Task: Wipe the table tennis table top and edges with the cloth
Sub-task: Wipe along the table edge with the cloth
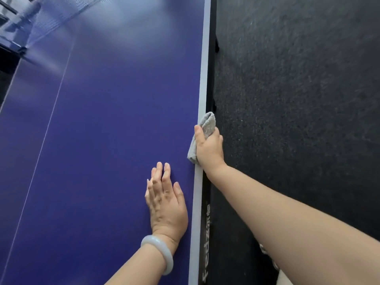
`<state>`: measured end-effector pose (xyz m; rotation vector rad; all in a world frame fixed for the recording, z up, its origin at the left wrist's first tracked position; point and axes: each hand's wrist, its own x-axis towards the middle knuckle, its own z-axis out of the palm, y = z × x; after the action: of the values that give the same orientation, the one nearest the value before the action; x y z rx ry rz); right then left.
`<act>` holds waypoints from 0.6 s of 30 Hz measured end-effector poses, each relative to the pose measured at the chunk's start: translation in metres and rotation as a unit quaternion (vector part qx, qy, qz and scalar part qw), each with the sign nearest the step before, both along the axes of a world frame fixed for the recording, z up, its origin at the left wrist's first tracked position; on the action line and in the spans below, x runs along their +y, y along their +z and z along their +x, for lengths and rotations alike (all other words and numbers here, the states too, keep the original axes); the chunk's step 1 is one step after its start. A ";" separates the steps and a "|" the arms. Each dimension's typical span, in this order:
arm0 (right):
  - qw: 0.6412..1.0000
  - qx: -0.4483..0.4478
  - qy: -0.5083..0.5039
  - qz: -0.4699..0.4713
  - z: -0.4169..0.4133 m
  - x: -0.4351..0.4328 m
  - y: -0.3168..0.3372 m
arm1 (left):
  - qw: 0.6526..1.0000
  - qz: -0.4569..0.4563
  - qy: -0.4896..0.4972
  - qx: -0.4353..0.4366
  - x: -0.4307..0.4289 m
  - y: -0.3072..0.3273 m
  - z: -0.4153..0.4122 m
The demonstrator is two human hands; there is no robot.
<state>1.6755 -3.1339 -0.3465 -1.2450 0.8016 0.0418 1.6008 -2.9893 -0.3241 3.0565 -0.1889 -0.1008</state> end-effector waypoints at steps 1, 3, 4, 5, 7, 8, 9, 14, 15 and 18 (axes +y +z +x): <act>1.000 -0.008 0.008 0.002 0.005 -0.005 0.000 | 1.000 0.008 -0.003 0.002 -0.001 0.001 0.001; 0.999 -0.021 0.027 0.003 0.005 -0.009 -0.002 | 0.999 0.037 -0.014 0.001 -0.001 0.004 0.006; 0.999 -0.026 0.032 0.005 0.003 -0.008 -0.005 | 0.999 0.046 -0.022 -0.010 0.000 0.005 0.010; 0.999 -0.027 0.034 0.009 0.002 -0.007 -0.007 | 0.999 0.039 -0.030 -0.019 0.003 0.008 0.018; 0.999 -0.028 0.030 0.016 0.003 -0.005 -0.009 | 0.998 -0.013 -0.053 -0.022 0.000 0.019 0.041; 0.999 -0.030 0.025 0.017 0.004 -0.005 -0.011 | 0.997 -0.046 -0.065 -0.017 -0.006 0.024 0.055; 0.999 -0.034 0.019 0.017 0.004 -0.005 -0.012 | 0.995 -0.070 -0.075 -0.016 -0.016 0.027 0.070; 0.998 -0.046 0.019 0.038 -0.002 -0.012 -0.010 | 0.986 -0.120 -0.112 -0.023 -0.084 0.025 0.153; 0.996 -0.051 0.027 0.074 -0.005 -0.014 -0.010 | 0.986 -0.124 -0.109 -0.013 -0.097 0.022 0.170; 0.956 -0.065 0.020 0.286 -0.010 -0.032 -0.003 | 0.989 -0.127 -0.068 0.016 -0.122 0.009 0.205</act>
<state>1.6652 -3.1657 -0.3497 -0.7041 0.5907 0.2094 1.8057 -3.1118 -0.3150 2.7846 -0.3782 -0.1233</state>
